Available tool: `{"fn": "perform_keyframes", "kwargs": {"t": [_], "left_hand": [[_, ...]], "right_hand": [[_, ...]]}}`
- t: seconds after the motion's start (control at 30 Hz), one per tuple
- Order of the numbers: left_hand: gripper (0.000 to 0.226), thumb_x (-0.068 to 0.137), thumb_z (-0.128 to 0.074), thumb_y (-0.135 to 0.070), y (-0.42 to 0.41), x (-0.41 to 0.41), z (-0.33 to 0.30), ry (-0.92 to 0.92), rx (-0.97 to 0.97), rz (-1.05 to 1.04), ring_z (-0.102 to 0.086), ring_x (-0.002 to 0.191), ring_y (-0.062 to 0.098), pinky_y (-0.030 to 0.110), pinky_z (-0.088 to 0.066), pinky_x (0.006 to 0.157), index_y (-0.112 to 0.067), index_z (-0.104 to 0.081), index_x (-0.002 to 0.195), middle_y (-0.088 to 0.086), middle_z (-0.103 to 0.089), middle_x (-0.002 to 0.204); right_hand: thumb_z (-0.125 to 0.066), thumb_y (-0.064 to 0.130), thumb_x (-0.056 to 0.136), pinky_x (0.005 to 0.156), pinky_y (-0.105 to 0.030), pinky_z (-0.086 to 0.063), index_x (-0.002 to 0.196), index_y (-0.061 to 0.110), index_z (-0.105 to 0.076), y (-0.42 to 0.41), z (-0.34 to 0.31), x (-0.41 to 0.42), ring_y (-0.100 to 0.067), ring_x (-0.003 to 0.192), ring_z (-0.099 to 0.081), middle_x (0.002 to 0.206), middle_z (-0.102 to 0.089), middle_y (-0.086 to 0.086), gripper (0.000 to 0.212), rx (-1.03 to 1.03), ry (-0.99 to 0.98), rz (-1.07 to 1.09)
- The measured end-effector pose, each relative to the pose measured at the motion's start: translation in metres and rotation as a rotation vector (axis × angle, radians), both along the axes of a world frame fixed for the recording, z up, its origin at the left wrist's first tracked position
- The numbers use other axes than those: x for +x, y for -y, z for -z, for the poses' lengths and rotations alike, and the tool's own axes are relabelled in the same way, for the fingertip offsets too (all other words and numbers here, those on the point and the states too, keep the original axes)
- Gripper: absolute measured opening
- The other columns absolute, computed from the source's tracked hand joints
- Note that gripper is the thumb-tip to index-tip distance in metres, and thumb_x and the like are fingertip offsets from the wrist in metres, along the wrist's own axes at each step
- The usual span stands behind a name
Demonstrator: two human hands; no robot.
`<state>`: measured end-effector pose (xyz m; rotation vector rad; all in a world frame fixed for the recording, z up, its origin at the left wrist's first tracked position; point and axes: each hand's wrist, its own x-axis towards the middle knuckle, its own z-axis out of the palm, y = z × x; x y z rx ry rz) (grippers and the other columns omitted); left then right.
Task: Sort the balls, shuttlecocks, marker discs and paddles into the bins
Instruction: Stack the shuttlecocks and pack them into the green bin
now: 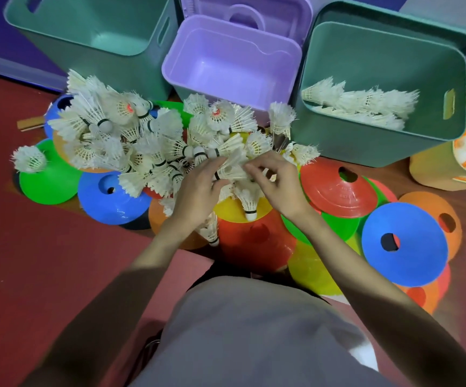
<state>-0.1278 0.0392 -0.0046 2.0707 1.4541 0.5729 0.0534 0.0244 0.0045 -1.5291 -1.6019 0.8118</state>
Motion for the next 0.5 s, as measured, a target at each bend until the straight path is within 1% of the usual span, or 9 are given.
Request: {"fn": "perform_keyframes", "kwargs": {"t": [0.07, 0.13, 0.17, 0.23, 0.3, 0.37, 0.4, 0.47, 0.5], "left_hand": [[0.044, 0.089, -0.067, -0.013, -0.006, -0.005, 0.002, 0.031, -0.008, -0.037, -0.060, 0.108, 0.026, 0.028, -0.044, 0.089, -0.003, -0.056, 0.130, 0.012, -0.064, 0.120], [0.043, 0.088, -0.068, -0.012, -0.012, -0.012, 0.004, 0.097, -0.040, -0.097, -0.061, 0.101, 0.019, 0.023, -0.046, 0.085, -0.006, -0.057, 0.130, 0.006, -0.065, 0.120], [0.044, 0.088, -0.068, -0.013, -0.014, -0.015, 0.005, 0.120, -0.053, -0.119, -0.061, 0.100, 0.018, 0.025, -0.048, 0.084, -0.008, -0.057, 0.130, 0.004, -0.065, 0.121], [0.045, 0.087, -0.069, -0.014, -0.017, -0.023, 0.007, 0.137, -0.072, -0.142, -0.063, 0.097, 0.019, 0.031, -0.051, 0.084, -0.011, -0.056, 0.130, 0.001, -0.065, 0.121], [0.045, 0.085, -0.071, -0.012, -0.016, -0.027, 0.007, 0.172, -0.077, -0.151, -0.063, 0.097, 0.017, 0.027, -0.049, 0.084, -0.011, -0.057, 0.128, -0.002, -0.065, 0.117], [0.045, 0.083, -0.072, -0.010, -0.016, -0.029, 0.005, 0.212, -0.072, -0.161, -0.059, 0.102, 0.009, 0.022, -0.046, 0.087, -0.009, -0.058, 0.126, -0.007, -0.063, 0.114], [0.045, 0.083, -0.072, -0.008, -0.017, -0.029, 0.005, 0.223, -0.069, -0.167, -0.057, 0.102, 0.005, 0.019, -0.045, 0.088, -0.008, -0.058, 0.125, -0.008, -0.062, 0.113], [0.044, 0.082, -0.072, -0.005, -0.017, -0.029, 0.004, 0.228, -0.059, -0.169, -0.052, 0.100, -0.004, 0.006, -0.040, 0.086, -0.006, -0.058, 0.124, -0.009, -0.060, 0.112], [0.044, 0.082, -0.071, -0.003, -0.018, -0.029, 0.004, 0.227, -0.051, -0.168, -0.050, 0.099, -0.006, 0.002, -0.038, 0.083, -0.004, -0.058, 0.124, -0.008, -0.059, 0.111]], "right_hand": [[-0.058, 0.022, 0.093, 0.073, -0.020, -0.043, 0.096, 0.011, -0.072, -0.004, 0.004, 0.001, -0.013, 0.081, -0.058, 0.088, -0.066, -0.001, 0.018, -0.026, 0.006, 0.091], [-0.060, 0.022, 0.091, 0.075, -0.033, -0.050, 0.102, 0.010, -0.070, -0.014, 0.015, 0.005, -0.019, 0.085, -0.061, 0.094, -0.066, -0.005, 0.018, -0.104, 0.047, 0.189], [-0.064, 0.022, 0.089, 0.079, -0.037, -0.050, 0.106, 0.009, -0.068, -0.019, 0.020, 0.006, -0.023, 0.089, -0.061, 0.096, -0.065, -0.008, 0.022, -0.158, 0.107, 0.204], [-0.069, 0.022, 0.085, 0.089, -0.033, -0.043, 0.114, 0.008, -0.067, -0.029, 0.029, 0.009, -0.028, 0.100, -0.056, 0.102, -0.061, -0.012, 0.032, -0.260, 0.260, 0.182], [-0.071, 0.020, 0.083, 0.090, -0.029, -0.039, 0.113, 0.007, -0.069, -0.035, 0.035, 0.008, -0.029, 0.106, -0.053, 0.104, -0.058, -0.013, 0.032, -0.283, 0.340, 0.170], [-0.071, 0.013, 0.082, 0.087, -0.029, -0.040, 0.102, 0.006, -0.073, -0.039, 0.036, 0.006, -0.030, 0.103, -0.053, 0.101, -0.056, -0.013, 0.022, -0.241, 0.372, 0.179], [-0.070, 0.012, 0.082, 0.083, -0.027, -0.039, 0.098, 0.005, -0.074, -0.040, 0.035, 0.005, -0.030, 0.102, -0.052, 0.099, -0.055, -0.013, 0.017, -0.213, 0.390, 0.189], [-0.067, 0.012, 0.084, 0.075, -0.019, -0.031, 0.093, 0.004, -0.073, -0.038, 0.030, 0.005, -0.029, 0.098, -0.051, 0.095, -0.054, -0.012, 0.013, -0.150, 0.416, 0.229], [-0.065, 0.012, 0.085, 0.073, -0.017, -0.028, 0.092, 0.004, -0.072, -0.037, 0.026, 0.005, -0.028, 0.097, -0.051, 0.094, -0.054, -0.011, 0.013, -0.111, 0.418, 0.256]]}}
